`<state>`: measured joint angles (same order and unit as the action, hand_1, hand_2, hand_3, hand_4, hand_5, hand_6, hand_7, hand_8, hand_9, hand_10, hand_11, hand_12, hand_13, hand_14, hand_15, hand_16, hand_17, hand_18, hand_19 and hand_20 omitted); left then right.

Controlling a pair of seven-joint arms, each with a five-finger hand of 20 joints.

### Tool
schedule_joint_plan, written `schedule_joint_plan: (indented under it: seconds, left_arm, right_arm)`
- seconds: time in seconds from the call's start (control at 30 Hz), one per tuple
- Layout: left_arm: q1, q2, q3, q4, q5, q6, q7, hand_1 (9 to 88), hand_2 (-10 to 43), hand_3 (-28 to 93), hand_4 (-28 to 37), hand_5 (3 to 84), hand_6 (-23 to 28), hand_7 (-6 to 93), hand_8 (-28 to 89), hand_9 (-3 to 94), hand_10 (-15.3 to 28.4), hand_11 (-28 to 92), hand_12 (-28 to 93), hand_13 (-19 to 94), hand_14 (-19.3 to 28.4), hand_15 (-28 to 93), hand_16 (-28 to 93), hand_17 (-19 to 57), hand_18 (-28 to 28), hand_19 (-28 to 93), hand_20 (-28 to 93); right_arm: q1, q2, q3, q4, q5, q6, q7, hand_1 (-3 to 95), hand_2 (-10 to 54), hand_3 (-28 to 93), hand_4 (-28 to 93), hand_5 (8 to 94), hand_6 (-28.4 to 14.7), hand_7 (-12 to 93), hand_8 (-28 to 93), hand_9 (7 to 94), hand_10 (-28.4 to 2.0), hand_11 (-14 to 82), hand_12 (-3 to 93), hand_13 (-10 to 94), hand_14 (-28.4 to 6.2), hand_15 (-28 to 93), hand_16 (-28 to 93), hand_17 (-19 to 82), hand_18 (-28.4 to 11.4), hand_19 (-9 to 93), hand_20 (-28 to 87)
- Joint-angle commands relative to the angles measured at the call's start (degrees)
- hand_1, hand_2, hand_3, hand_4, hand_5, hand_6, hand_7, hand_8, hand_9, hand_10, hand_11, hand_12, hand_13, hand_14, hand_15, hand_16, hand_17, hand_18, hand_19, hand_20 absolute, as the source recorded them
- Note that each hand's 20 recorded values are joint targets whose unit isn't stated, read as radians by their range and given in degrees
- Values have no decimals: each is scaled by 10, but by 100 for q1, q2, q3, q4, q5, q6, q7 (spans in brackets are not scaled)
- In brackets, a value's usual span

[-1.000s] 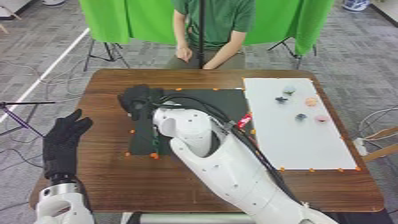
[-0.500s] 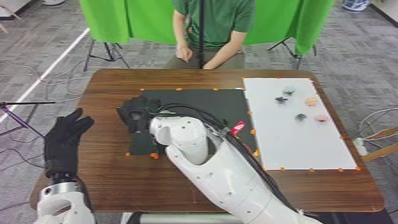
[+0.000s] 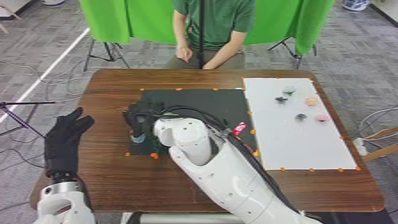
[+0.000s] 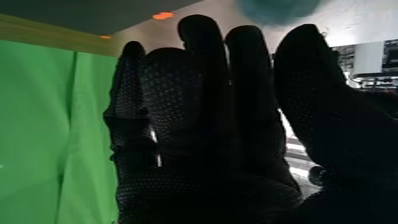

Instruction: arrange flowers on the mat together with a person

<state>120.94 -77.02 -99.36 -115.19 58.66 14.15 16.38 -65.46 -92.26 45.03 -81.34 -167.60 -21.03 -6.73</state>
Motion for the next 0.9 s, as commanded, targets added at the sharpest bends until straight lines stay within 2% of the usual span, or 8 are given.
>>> schedule_joint_plan:
  seconds: [0.03, 0.33, 0.47, 0.57, 0.67, 0.73, 0.8, 0.9]
  left_arm:
    - [34, -62, -9, 25, 59, -74, -62, 225, 77, 666, -283, 492, 40, 115, -55, 506, 141, 204, 145, 418, 168, 148, -10, 104, 96, 56, 193]
    - [86, -78, -41, 8, 64, -80, -80, 234, 59, 660, -276, 491, 39, 116, -56, 505, 140, 203, 145, 418, 168, 148, -10, 103, 96, 54, 192]
    - [75, -114, -54, 22, 75, -129, -103, 234, 54, 661, -274, 490, 39, 117, -56, 504, 140, 204, 145, 417, 168, 147, -10, 103, 96, 53, 192]
    - [59, -124, -61, 45, 82, -215, -125, 234, 52, 661, -273, 490, 39, 117, -56, 504, 140, 204, 145, 416, 168, 147, -10, 103, 96, 53, 193]
    - [61, -148, -67, 36, 120, -287, -148, 232, 49, 663, -273, 490, 39, 116, -56, 504, 140, 204, 145, 417, 168, 148, -9, 104, 96, 55, 194]
    - [103, -175, -77, 4, 133, -315, -145, 232, 46, 664, -273, 490, 39, 116, -56, 504, 140, 204, 145, 416, 169, 147, -10, 104, 96, 55, 194]
    - [106, -200, -68, 2, 160, -387, -156, 234, 43, 665, -270, 489, 39, 116, -56, 504, 140, 203, 145, 415, 167, 145, -10, 105, 96, 56, 194]
    - [153, -240, -73, -44, 176, -411, -136, 243, 34, 663, -263, 489, 40, 115, -56, 501, 140, 203, 145, 414, 167, 144, -10, 108, 96, 58, 195]
  right_arm:
    - [73, 77, 8, 2, -241, -75, -13, 437, -95, 755, -282, 660, 46, 180, -123, 725, -128, 185, 207, 723, -90, 649, 293, 311, -177, 608, 421]
    - [452, 448, 62, -445, 619, 40, 462, 419, -95, 764, -283, 617, 46, 181, -126, 687, -129, 159, 196, 695, -98, 654, 284, 292, -182, 600, 417]
    - [359, 983, 417, -1322, 2210, 487, 1179, 396, -95, 752, -279, 601, 32, 177, -123, 671, -132, 157, 194, 678, -103, 652, 281, 282, -184, 596, 415]
    - [-26, 1513, 954, -2114, 3625, 1244, 1658, 350, -95, 726, -232, 604, 21, 173, -117, 660, -140, 158, 193, 666, -115, 597, 253, 271, -180, 562, 392]
    - [-817, 1950, 1887, -2917, 5157, 1730, 1686, 274, -22, 705, -195, 627, 5, 162, -108, 650, -155, 147, 187, 623, -136, 413, 211, 255, -170, 459, 342]
    - [-1498, 2014, 2746, -3265, 6461, 1655, 1366, 254, -8, 708, -187, 626, -4, 153, -104, 630, -161, 131, 181, 584, -143, 333, 206, 246, -164, 409, 323]
    - [-2293, 2010, 3555, -3589, 7536, 1623, 1042, 224, 8, 711, -183, 586, -12, 139, -98, 567, -165, 94, 167, 509, -151, 214, 228, 219, -161, 339, 316]
    - [-3367, 1965, 4277, -3841, 8776, 1994, 444, 162, 33, 709, -173, 493, -16, 100, -86, 456, -165, 53, 146, 366, -152, 111, 217, 179, -150, 192, 277]
